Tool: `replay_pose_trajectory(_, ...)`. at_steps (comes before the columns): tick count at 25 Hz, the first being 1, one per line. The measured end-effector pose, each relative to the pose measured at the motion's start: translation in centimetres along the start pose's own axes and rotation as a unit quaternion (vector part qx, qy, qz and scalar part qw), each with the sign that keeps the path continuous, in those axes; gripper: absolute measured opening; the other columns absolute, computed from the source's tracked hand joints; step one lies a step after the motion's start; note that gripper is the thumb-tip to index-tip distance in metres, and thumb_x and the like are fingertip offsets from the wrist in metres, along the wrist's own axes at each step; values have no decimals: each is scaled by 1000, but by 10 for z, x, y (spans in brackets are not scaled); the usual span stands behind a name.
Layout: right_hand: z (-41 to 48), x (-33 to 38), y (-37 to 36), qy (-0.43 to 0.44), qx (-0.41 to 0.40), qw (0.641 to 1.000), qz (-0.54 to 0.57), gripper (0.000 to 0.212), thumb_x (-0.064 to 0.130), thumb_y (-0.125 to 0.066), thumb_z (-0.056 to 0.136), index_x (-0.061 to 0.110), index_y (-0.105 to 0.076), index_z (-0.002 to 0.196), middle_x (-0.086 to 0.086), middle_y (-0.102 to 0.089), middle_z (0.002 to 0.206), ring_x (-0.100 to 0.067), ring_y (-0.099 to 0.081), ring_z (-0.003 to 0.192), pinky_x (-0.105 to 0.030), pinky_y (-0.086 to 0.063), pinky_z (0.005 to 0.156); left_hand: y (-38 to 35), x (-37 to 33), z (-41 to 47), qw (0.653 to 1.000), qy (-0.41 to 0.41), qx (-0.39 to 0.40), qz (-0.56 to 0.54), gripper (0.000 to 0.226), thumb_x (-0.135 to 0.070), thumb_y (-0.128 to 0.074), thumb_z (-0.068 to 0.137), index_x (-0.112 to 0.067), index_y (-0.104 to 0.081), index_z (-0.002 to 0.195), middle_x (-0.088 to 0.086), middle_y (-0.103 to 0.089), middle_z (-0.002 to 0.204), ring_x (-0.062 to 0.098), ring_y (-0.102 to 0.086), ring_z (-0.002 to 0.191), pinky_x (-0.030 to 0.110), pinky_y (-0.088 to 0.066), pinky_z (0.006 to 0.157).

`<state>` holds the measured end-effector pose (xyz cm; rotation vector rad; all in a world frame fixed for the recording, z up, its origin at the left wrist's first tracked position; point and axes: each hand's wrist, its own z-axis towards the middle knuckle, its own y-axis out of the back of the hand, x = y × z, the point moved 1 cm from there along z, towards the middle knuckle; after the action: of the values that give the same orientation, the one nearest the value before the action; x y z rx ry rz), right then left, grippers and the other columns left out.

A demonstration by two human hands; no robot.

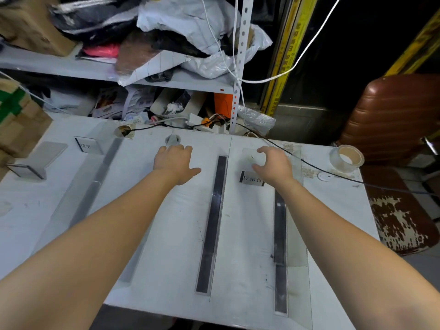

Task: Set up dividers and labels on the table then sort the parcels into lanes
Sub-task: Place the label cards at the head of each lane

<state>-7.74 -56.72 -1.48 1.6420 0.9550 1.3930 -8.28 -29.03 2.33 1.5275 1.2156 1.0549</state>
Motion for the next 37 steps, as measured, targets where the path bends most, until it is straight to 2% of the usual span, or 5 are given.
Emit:
replay_pose_trajectory(7,-5,88,42,83,-16,996,14,62,32,-79,84,21,-57,141,-4,-60,140,-28,-56,128,-49,-50,103,39,79,-39,998,54,-28,-31,64,-57,-48,97,-17,-42,147,9,-52,143,31,-51,129,44,-45,99)
replay_pose_trajectory(13,-14,197,20,151,-14,988,-6,61,30,-79,82,17,-58,138,-6,-63,136,-27,-58,124,-43,-50,100,45,184,-68,994,86,-34,-55,56,-51,-55,96,-18,-44,141,6,-52,142,31,-53,127,43,-49,94)
replay_pose_trajectory(18,-24,310,-36,162,-12,987,0,61,30,-78,83,16,-59,139,-7,-63,139,-27,-56,129,-41,-48,104,21,308,-78,994,88,-34,-54,57,-50,-54,96,-19,-44,143,7,-52,139,31,-52,127,44,-47,96)
replay_pose_trajectory(26,-34,476,-143,180,37,983,26,56,30,-77,86,15,-61,138,-5,-63,139,-26,-56,130,-37,-47,104,-19,481,-75,995,66,-15,-75,57,-36,-65,92,-19,-45,142,6,-54,136,30,-57,119,44,-55,86)
replay_pose_trajectory(37,-5,587,-300,235,195,952,23,54,23,-75,90,16,-59,142,-2,-63,141,-23,-57,130,-35,-46,105,-112,557,-55,981,54,44,-183,66,-24,-70,90,-18,-42,149,5,-51,142,30,-51,129,48,-51,98)
